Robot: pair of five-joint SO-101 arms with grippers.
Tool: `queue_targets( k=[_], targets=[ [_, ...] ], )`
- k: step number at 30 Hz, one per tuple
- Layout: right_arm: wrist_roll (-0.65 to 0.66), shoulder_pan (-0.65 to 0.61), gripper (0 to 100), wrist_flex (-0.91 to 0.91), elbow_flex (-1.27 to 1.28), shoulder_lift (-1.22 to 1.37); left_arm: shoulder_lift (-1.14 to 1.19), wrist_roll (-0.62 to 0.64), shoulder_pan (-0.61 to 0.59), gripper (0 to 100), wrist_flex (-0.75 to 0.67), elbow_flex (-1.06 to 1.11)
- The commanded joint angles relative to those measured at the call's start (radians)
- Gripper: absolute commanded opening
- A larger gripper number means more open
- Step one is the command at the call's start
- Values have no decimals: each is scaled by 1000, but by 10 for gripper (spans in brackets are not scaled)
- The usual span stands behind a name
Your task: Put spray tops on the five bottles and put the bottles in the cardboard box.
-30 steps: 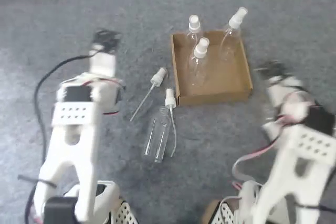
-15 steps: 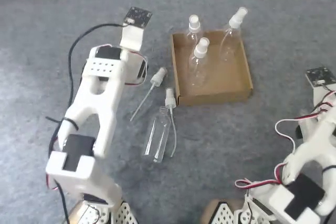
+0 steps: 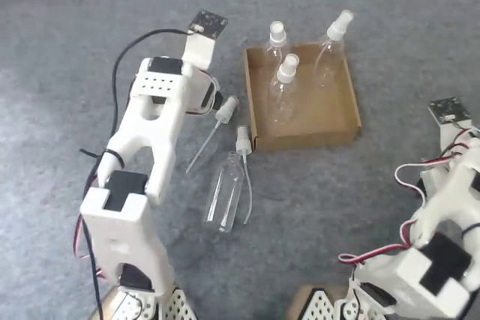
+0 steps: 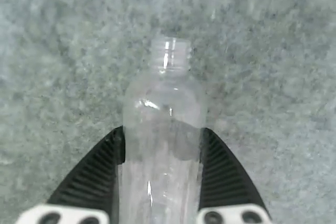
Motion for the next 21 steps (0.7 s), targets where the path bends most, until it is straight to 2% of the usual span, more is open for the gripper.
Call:
queue_targets(
  k=[1, 8, 16, 21],
  targets=[
    [9, -8, 6, -50, -69, 30, -18, 6, 26, 216, 5, -58],
    [9, -10, 6, -59, -68, 71, 31, 12, 66, 217, -29, -50],
    [11, -8, 6, -58, -63, 74, 138, 14, 38, 212, -89, -54],
    [11, -8, 6, -58, -61, 74, 150, 14, 20, 152, -127, -59]
  ],
)
